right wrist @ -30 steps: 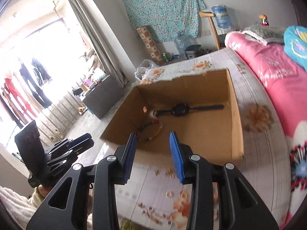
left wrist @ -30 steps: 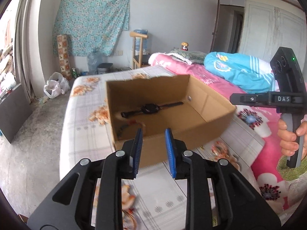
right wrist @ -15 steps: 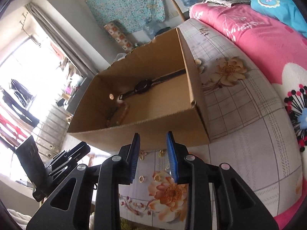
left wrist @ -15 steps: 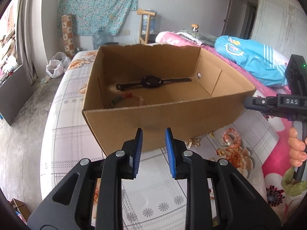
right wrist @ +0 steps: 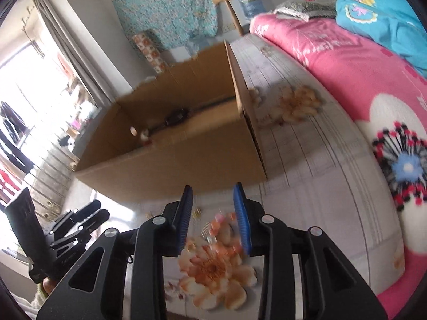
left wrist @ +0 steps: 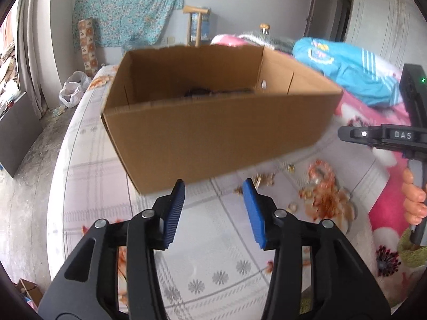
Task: Organize jewelry
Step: 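Withdraw both tools from the box toward the gold rings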
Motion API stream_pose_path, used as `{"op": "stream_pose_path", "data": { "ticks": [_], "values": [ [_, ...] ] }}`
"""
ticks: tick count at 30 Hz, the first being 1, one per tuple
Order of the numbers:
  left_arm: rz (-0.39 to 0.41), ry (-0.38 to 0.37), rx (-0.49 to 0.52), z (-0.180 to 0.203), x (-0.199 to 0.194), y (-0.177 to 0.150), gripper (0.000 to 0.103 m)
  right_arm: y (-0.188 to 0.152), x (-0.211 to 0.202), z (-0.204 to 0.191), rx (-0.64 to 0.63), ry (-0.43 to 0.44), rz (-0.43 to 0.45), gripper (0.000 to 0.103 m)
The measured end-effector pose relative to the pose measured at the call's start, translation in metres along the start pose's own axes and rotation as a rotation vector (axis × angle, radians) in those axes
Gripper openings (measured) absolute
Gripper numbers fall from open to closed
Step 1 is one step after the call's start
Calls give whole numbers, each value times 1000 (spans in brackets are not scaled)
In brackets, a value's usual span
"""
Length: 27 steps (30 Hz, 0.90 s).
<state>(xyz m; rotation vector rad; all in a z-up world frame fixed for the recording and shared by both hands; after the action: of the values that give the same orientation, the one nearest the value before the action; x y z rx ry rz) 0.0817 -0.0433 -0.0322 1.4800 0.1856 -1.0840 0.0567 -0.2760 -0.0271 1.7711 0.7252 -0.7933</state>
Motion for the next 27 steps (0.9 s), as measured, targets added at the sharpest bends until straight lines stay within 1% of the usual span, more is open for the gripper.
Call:
{"op": "stream_pose_path", "data": {
  "ticks": [2,4,7,10,11,14,20,22,23,24,25,27],
  "values": [
    [-35,16,16,1,7,-13,45,-18,3,1,-6,-37,-31,33],
    [-65,19,18,1,11,-24,48,-32,4,-2,-11,-43,-51,33],
    [-94,20,14,-2,17,-34,50,-48,8,-14,-32,-17,-90,33],
    [-107,27,13,-4,20,-42,51,-59,11,-35,-99,5,-107,33],
    [-100,32,17,-4,19,-42,52,-62,14,-41,-124,7,-113,33],
    [-103,47,36,-2,20,-44,53,-63,18,-47,-141,-3,-115,32],
    [-98,42,36,-5,18,-47,55,-39,16,-35,-96,-12,-67,30],
    [-96,35,37,-4,18,-46,57,-36,20,-34,-125,-46,-62,29],
    [-97,36,41,-2,19,-45,58,-38,26,-33,-154,-80,-71,29],
    [-100,40,48,-1,20,-44,59,-39,29,-33,-177,-116,-78,27],
    [-102,42,53,0,21,-44,59,-42,34,-32,-216,-174,-82,24],
    [-106,39,49,0,21,-43,59,-44,37,-31,-263,-241,-69,17]
  ]
}}
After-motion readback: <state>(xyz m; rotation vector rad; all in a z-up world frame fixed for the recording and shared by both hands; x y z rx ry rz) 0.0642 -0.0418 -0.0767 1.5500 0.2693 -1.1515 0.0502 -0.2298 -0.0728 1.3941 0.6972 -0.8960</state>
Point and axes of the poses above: each gripper's, at about its wrist camera, not at the fingertips, and x roughly the way its jaws point, z to its right, y to its top, the point moved 7 cm from there along x, roughly the way its jaws point, and after that the axes turned 9 degrees about -y, right-handed, at the moved point
